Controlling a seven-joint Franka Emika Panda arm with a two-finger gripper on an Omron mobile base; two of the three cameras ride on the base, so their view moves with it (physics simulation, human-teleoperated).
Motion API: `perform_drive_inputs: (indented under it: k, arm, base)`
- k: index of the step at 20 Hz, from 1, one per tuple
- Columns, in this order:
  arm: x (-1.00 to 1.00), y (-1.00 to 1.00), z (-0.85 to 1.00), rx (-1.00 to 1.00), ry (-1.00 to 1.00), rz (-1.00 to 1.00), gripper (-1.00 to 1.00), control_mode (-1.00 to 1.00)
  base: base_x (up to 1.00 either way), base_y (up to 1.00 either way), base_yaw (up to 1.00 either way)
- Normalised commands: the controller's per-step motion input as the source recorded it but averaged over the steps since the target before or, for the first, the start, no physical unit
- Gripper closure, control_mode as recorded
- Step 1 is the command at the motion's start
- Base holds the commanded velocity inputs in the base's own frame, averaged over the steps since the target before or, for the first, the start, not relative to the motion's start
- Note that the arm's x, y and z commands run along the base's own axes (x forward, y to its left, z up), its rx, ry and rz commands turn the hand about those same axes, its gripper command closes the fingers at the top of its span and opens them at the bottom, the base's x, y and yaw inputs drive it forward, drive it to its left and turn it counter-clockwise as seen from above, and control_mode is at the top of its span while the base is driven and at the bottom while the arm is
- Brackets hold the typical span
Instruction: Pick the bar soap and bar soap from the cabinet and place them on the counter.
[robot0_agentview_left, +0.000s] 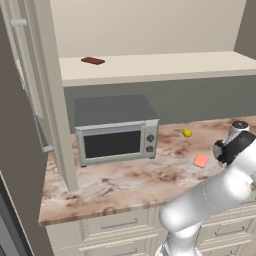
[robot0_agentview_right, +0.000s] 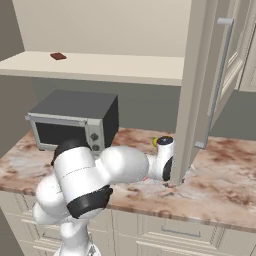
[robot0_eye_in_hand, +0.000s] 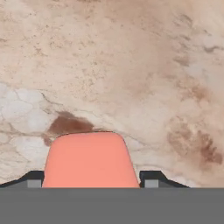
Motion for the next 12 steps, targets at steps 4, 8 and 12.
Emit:
perform_drive_inputs:
  k: [4, 8, 12]
  arm:
    - [0.25, -0.01, -0.99, 0.00, 0.05, 0.01, -1.00, -1.00]
    - [-0.11, -0.11, -0.47, 0.02, -0.07, 0.01, -1.00, -1.00]
    - [-0.40, -0.03, -0.13, 0.01, -0.37, -0.08, -1.00, -1.00]
  base:
    - [0.00, 0.00, 0.00]
    - [0.00, 0.00, 0.00]
    - [0.00, 0.00, 0.00]
